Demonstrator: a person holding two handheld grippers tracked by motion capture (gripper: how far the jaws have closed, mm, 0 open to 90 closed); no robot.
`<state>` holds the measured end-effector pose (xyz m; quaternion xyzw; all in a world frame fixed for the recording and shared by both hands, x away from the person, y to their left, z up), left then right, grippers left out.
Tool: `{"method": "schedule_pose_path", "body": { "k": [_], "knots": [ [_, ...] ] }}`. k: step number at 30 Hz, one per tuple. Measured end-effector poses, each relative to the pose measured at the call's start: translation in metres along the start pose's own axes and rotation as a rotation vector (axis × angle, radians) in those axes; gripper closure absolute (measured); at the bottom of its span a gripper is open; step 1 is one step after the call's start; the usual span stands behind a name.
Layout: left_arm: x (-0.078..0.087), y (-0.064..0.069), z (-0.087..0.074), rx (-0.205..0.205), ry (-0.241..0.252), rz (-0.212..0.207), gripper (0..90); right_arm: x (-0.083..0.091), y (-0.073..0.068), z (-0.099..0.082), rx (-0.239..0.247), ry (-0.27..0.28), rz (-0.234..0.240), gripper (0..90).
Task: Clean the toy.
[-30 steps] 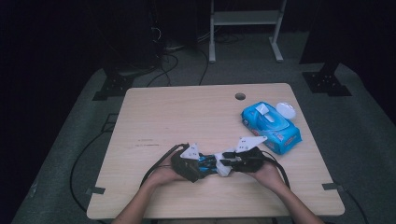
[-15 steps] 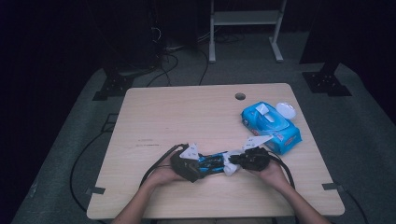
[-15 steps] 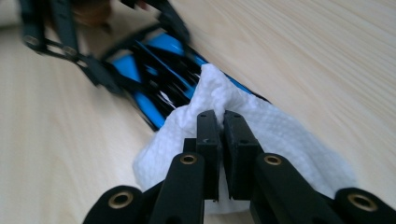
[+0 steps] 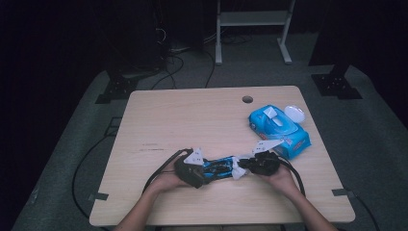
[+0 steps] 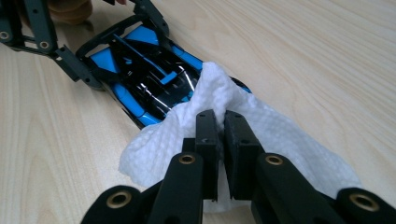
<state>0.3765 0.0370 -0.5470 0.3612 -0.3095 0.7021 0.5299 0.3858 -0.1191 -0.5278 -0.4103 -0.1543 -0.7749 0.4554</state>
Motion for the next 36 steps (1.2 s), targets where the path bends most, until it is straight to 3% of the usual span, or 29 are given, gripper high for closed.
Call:
{"method": "schedule_pose_path", "body": {
  "k": [4, 8, 12, 16, 18, 23, 24, 31, 33, 36],
  "knots": [
    [0.0, 0.0, 0.0, 0.0, 0.002, -0.001, 23.7, -0.003, -0.004, 0.008, 0.011, -0.007, -0.003, 84.2],
    [0.0, 0.0, 0.0, -0.002, 0.001, -0.002, 23.7, -0.013, -0.011, 0.03, 0.034, 0.019, 0.001, 84.7],
    [0.0, 0.0, 0.0, -0.002, -0.003, 0.0, 23.7, -0.021, -0.007, 0.044, 0.054, 0.025, -0.024, 84.8],
    [0.0, 0.0, 0.0, 0.002, -0.001, -0.004, 23.7, -0.018, 0.003, 0.036, 0.027, 0.032, -0.023, 85.4],
    [0.0, 0.0, 0.0, 0.001, 0.0, -0.003, 23.6, -0.012, 0.005, 0.025, 0.03, 0.011, -0.051, 85.4],
    [0.0, 0.0, -0.001, -0.002, -0.004, 0.0, 23.7, -0.005, 0.002, 0.01, -0.016, 0.015, -0.02, 85.7],
    [0.0, -0.001, -0.001, -0.003, -0.003, -0.001, 23.7, -0.003, -0.006, 0.01, -0.011, 0.014, 0.009, 85.9],
    [0.0, 0.0, 0.0, -0.001, 0.002, -0.005, 23.7, -0.018, -0.051, 0.044, 0.104, 0.03, 0.09, 86.0],
    [0.0, 0.0, 0.0, 0.0, 0.004, -0.006, 23.7, -0.031, -0.067, 0.056, 0.153, 0.007, 0.108, 86.0],
    [0.0, 0.0, 0.0, 0.003, 0.004, -0.007, 23.7, -0.05, -0.078, 0.065, 0.186, -0.027, 0.121, 86.0]
  ]
}}
Point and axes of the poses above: each handheld gripper's, and its own axes: x roughly backward along the jaws, z roughly out of its top, y roughly to its right, the point moved 10 cm from there along -x, roughly forward along the jaws, and after that the axes turned 13 degrees about -y, right-handed, at the moved point
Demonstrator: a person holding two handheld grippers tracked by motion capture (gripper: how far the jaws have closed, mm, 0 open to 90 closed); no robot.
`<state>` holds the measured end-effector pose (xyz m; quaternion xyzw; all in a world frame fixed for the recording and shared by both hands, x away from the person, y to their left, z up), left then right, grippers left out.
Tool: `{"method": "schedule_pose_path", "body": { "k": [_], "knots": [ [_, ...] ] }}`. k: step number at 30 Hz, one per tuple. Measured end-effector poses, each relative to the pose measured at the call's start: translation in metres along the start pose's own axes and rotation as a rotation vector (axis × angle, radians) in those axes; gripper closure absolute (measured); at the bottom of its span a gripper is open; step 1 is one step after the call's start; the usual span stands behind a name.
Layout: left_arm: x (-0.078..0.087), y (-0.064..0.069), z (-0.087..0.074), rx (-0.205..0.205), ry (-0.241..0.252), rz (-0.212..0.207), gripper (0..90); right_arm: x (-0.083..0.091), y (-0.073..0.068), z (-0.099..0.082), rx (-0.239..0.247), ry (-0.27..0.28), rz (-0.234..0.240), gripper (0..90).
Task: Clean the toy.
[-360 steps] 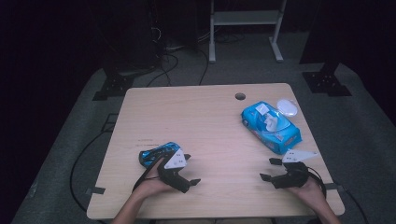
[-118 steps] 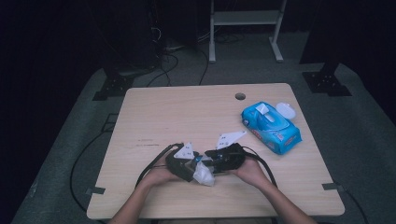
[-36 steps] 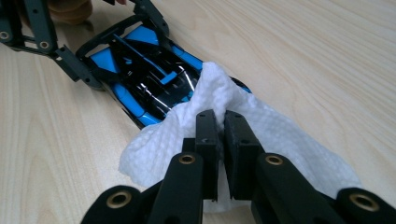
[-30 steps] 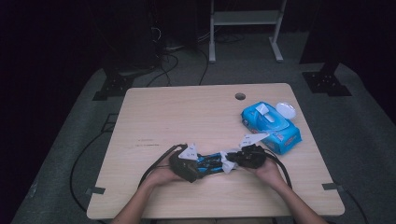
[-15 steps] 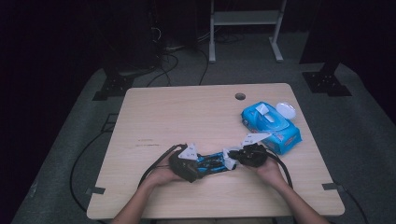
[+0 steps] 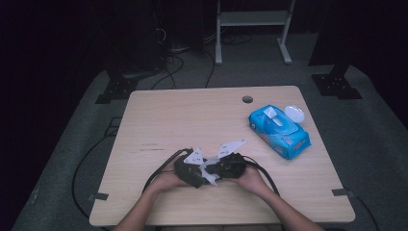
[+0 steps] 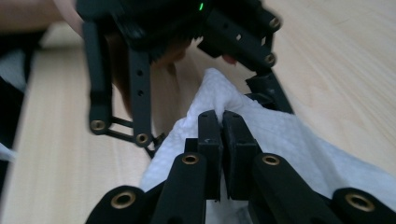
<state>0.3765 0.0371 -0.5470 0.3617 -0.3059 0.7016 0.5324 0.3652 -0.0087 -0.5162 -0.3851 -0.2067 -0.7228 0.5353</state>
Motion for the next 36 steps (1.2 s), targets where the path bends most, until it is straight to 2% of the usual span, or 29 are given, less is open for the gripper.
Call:
{"method": "schedule_pose_path", "body": {
  "k": [3, 5, 8, 11, 14, 17, 19, 21, 24, 25, 28, 29, 30, 31, 33, 36],
  "knots": [
    [0.0, 0.0, -0.001, 0.001, 0.001, -0.001, 23.7, -0.001, 0.003, 0.002, 0.006, -0.003, 0.001, 86.5],
    [0.0, -0.001, -0.001, -0.001, 0.001, -0.001, 23.7, 0.006, 0.008, 0.0, 0.005, 0.004, -0.035, 86.5],
    [0.0, 0.0, 0.0, -0.001, -0.002, 0.001, 23.7, 0.016, 0.015, -0.006, 0.003, -0.012, -0.088, 86.5],
    [0.0, 0.0, -0.001, 0.001, -0.002, 0.001, 23.7, 0.015, 0.016, -0.005, -0.001, -0.016, -0.09, 86.5],
    [0.0, -0.001, -0.001, 0.0, -0.003, 0.002, 23.7, 0.006, 0.013, 0.006, -0.009, 0.013, -0.064, 86.4],
    [0.0, 0.0, 0.0, 0.002, 0.001, 0.0, 23.7, 0.0, 0.018, 0.012, -0.018, 0.016, -0.068, 86.5],
    [0.0, -0.001, -0.001, -0.001, -0.001, 0.001, 23.8, -0.001, 0.025, 0.008, -0.018, -0.009, -0.09, 86.6],
    [0.0, -0.001, 0.0, -0.003, 0.0, 0.004, 23.7, 0.005, 0.034, 0.003, -0.036, -0.006, -0.091, 86.6],
    [0.0, -0.001, 0.0, 0.002, 0.004, 0.002, 23.7, 0.015, 0.044, -0.006, -0.058, -0.009, -0.122, 86.6],
    [0.0, -0.001, 0.0, 0.001, 0.003, 0.002, 23.7, 0.016, 0.045, -0.006, -0.078, -0.004, -0.112, 86.6],
    [0.0, -0.001, 0.0, -0.009, -0.002, 0.007, 23.7, 0.012, 0.041, -0.003, -0.074, 0.004, -0.097, 86.5],
    [0.0, -0.001, -0.001, -0.007, -0.003, 0.005, 23.7, 0.006, 0.032, 0.001, -0.058, 0.01, -0.057, 86.5],
    [0.0, -0.001, -0.001, -0.005, -0.004, 0.005, 23.7, 0.001, 0.027, 0.005, -0.031, 0.0, -0.067, 86.5],
    [0.0, -0.001, 0.0, -0.002, -0.003, 0.005, 23.7, 0.002, 0.027, 0.005, -0.028, -0.006, -0.069, 86.5],
    [0.0, -0.001, 0.0, -0.003, -0.002, 0.006, 23.7, 0.006, 0.033, 0.001, -0.042, -0.004, -0.068, 86.5],
    [0.0, -0.001, 0.0, -0.002, 0.003, 0.004, 23.7, 0.021, 0.047, -0.012, -0.08, 0.006, -0.094, 86.5]
  ]
}}
Point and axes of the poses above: each handheld gripper's, and its own axes: x roughly backward along the jaws, z roughly out of its top, y roughly to its right, the point moved 10 cm from there along -x, roughly forward along the jaws, and after that the axes turned 13 degrees about -y, right-handed, at the moved point
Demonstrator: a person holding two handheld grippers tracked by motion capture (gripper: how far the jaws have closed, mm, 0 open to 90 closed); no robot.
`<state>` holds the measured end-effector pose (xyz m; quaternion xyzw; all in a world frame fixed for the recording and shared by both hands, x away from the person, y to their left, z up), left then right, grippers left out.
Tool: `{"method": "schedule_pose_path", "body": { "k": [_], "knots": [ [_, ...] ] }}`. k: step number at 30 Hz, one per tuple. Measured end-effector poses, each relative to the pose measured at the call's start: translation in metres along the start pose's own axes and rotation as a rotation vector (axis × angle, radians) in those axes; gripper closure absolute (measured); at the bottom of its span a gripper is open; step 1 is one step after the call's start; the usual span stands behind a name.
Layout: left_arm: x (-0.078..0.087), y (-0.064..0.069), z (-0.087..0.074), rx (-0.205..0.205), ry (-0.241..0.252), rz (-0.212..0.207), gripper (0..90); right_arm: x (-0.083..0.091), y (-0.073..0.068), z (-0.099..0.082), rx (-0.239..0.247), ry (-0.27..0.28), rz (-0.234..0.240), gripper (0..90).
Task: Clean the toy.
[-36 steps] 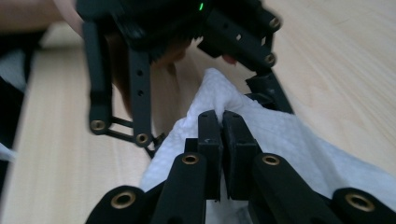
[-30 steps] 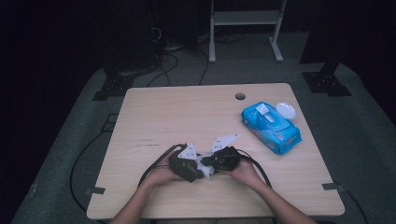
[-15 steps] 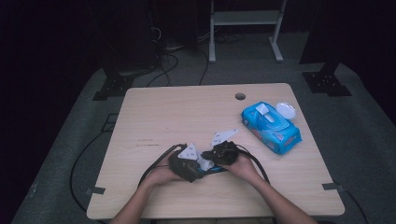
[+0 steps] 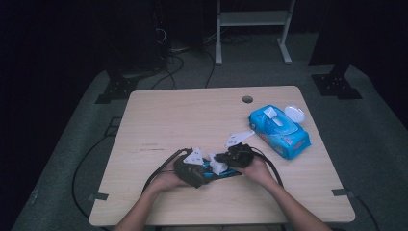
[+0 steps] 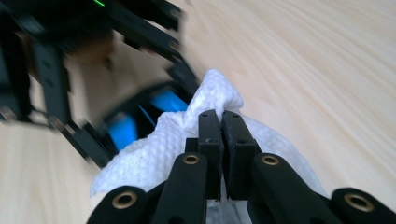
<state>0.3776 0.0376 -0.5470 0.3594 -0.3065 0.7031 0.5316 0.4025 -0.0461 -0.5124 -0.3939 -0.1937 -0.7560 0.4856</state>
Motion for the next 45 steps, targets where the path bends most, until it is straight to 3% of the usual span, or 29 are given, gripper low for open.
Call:
{"method": "schedule_pose_path", "body": {
  "k": [6, 9, 15, 21, 25, 30, 33, 36, 45],
  "knots": [
    [0.0, -0.001, -0.001, -0.006, -0.004, -0.002, 23.6, 0.02, 0.025, -0.036, -0.068, -0.024, -0.049, 86.5],
    [0.0, -0.001, -0.001, -0.005, -0.007, 0.003, 23.4, 0.029, 0.028, -0.055, -0.131, 0.01, -0.021, 86.4],
    [0.0, -0.001, -0.001, 0.0, -0.001, -0.001, 23.5, 0.03, 0.012, -0.057, -0.101, 0.001, 0.015, 86.4],
    [0.001, -0.003, -0.002, -0.003, -0.003, 0.003, 23.4, 0.022, -0.004, -0.042, -0.068, 0.0, 0.06, 86.4],
    [0.001, -0.003, -0.002, -0.003, -0.002, 0.004, 23.4, 0.023, -0.002, -0.045, -0.066, -0.007, 0.055, 86.5],
    [0.001, -0.003, -0.002, 0.001, -0.001, 0.003, 23.3, 0.03, 0.013, -0.058, -0.1, -0.037, -0.005, 86.5],
    [0.001, -0.003, -0.002, 0.001, -0.001, 0.003, 23.3, 0.028, 0.009, -0.053, -0.082, -0.035, -0.009, 86.5],
    [0.001, -0.003, -0.002, 0.001, 0.003, 0.0, 23.3, 0.025, -0.006, -0.037, -0.055, 0.011, 0.033, 86.5],
    [0.001, -0.002, -0.002, 0.011, 0.002, 0.002, 23.2, -0.02, -0.048, 0.014, 0.076, 0.0, 0.098, 86.5]
  ]
}}
Point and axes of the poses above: each handheld gripper's, and its own axes: x roughly backward along the jaws, z roughly out of its top, y roughly to its right, the point moved 10 cm from there along -x, roughly forward along the jaws, and after that the axes turned 13 degrees about -y, right-handed, at the moved point
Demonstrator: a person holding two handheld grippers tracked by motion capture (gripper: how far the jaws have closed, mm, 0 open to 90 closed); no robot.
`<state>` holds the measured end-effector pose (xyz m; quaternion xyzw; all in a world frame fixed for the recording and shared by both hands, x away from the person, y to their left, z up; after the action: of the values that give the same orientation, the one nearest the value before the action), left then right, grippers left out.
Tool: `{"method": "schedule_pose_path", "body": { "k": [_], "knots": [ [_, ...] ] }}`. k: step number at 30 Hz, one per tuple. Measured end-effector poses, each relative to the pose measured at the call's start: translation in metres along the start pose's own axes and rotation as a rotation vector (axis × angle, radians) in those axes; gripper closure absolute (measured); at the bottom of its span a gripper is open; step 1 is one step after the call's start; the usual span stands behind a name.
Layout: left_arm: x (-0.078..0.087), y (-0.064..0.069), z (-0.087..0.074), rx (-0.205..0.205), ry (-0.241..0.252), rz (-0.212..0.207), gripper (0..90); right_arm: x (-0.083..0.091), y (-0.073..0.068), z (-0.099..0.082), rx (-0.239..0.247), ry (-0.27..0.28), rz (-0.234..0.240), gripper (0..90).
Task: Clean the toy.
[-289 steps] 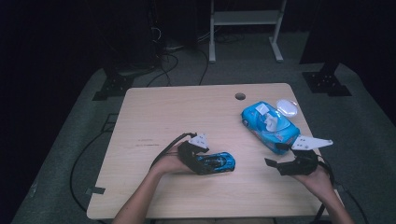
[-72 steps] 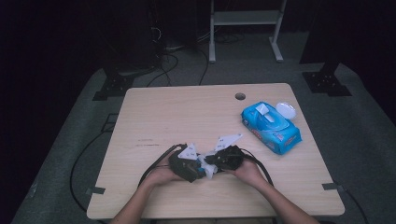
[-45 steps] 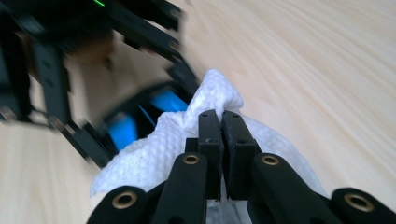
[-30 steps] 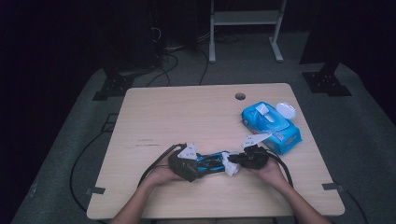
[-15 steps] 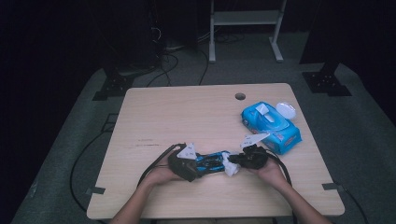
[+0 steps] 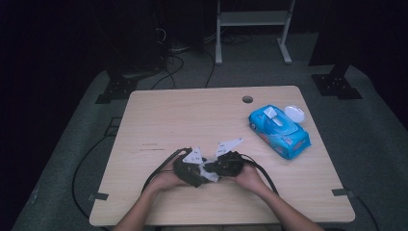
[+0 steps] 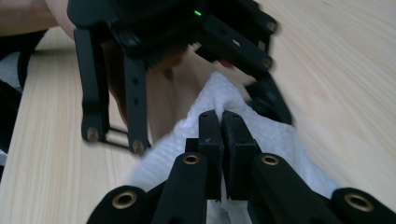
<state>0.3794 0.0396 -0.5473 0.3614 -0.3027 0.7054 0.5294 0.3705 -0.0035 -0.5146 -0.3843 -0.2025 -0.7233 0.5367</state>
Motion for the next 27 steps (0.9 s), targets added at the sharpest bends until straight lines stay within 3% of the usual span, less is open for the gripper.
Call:
{"method": "schedule_pose_path", "body": {
  "k": [3, 6, 10, 12, 14, 16, 20, 24, 27],
  "knots": [
    [0.0, 0.0, -0.001, 0.002, -0.001, -0.001, 23.3, -0.005, -0.002, 0.005, 0.019, -0.004, 0.002, 86.7],
    [0.0, -0.001, -0.001, 0.002, 0.001, -0.004, 23.4, 0.006, 0.008, -0.005, 0.001, -0.004, -0.014, 86.8],
    [0.0, -0.001, 0.0, 0.0, 0.001, -0.003, 23.4, 0.03, 0.026, -0.026, -0.064, 0.028, -0.031, 86.9],
    [0.0, -0.001, 0.0, 0.001, 0.001, -0.002, 23.5, 0.041, 0.037, -0.038, -0.09, 0.018, -0.07, 86.8],
    [0.0, -0.001, 0.0, 0.001, 0.001, -0.003, 23.5, 0.046, 0.049, -0.054, -0.126, 0.0, -0.097, 86.8],
    [0.0, -0.001, -0.001, 0.0, 0.0, -0.003, 23.5, 0.049, 0.058, -0.064, -0.18, 0.013, -0.092, 86.8],
    [0.0, -0.001, -0.001, 0.004, 0.003, -0.011, 23.5, 0.048, 0.065, -0.061, -0.187, 0.015, -0.122, 86.7],
    [0.0, -0.002, -0.001, 0.006, 0.001, -0.013, 23.5, 0.04, 0.067, -0.049, -0.205, 0.04, -0.071, 86.7],
    [0.0, -0.002, -0.001, 0.008, 0.0, -0.017, 23.4, 0.043, 0.07, -0.055, -0.219, 0.034, -0.064, 86.8]
  ]
}}
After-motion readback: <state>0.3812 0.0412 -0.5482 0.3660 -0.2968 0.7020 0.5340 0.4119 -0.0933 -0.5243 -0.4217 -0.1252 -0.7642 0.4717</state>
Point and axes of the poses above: each handheld gripper's, and its own axes: x roughly backward along the jaws, z roughly out of its top, y roughly to its right, the point moved 10 cm from there along -x, roughly forward along the jaws, and after that the axes turned 13 degrees about -y, right-handed, at the moved point
